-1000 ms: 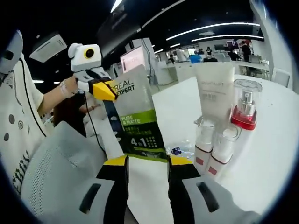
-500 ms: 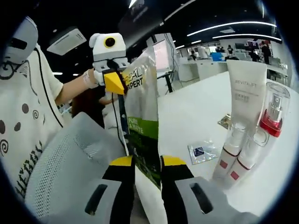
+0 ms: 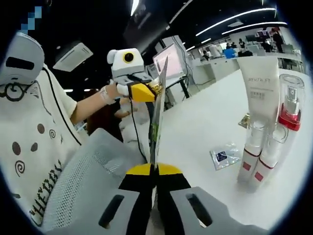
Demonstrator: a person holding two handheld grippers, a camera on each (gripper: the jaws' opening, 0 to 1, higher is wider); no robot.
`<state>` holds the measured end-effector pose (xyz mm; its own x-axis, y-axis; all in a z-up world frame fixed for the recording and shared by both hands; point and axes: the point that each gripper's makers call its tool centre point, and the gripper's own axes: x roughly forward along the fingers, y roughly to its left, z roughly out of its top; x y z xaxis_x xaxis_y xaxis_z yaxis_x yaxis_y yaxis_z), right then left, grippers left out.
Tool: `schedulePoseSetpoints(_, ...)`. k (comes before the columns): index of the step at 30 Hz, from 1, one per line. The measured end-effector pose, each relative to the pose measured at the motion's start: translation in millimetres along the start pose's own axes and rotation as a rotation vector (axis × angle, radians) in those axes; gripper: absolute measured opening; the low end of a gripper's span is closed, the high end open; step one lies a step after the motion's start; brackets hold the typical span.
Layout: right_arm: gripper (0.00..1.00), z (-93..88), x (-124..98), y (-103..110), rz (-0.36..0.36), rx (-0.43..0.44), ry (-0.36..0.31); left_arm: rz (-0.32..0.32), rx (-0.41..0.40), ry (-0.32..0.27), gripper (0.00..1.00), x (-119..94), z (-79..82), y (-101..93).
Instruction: Arrange the skincare products in the storage area until every visible bottle or jar stands upright without overlapping.
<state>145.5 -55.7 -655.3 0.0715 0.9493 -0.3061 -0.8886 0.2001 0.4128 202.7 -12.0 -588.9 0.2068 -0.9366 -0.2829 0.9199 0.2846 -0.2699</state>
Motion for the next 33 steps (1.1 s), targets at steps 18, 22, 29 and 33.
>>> schedulePoseSetpoints(18, 0.01, 37.5, -8.9, 10.5, 0.079, 0.178, -0.211, -0.103, -0.379, -0.221, 0.26, 1.8, -17.8, -1.3)
schedulePoseSetpoints(22, 0.01, 38.1, -6.2, 13.7, 0.099, 0.196, -0.209, -0.138, -0.391, -0.198, 0.26, 9.8, -27.3, -13.7)
schedulePoseSetpoints(29, 0.01, 32.8, 1.3, 13.3, 0.101, 0.236, -0.182, -0.100, -0.395, -0.204, 0.08, 12.4, -28.2, -11.2)
schedulePoseSetpoints(33, 0.01, 33.5, 1.5, 11.8, 0.100, 0.255, -0.186, -0.092, -0.361, -0.204, 0.05, 7.6, -25.2, -14.4)
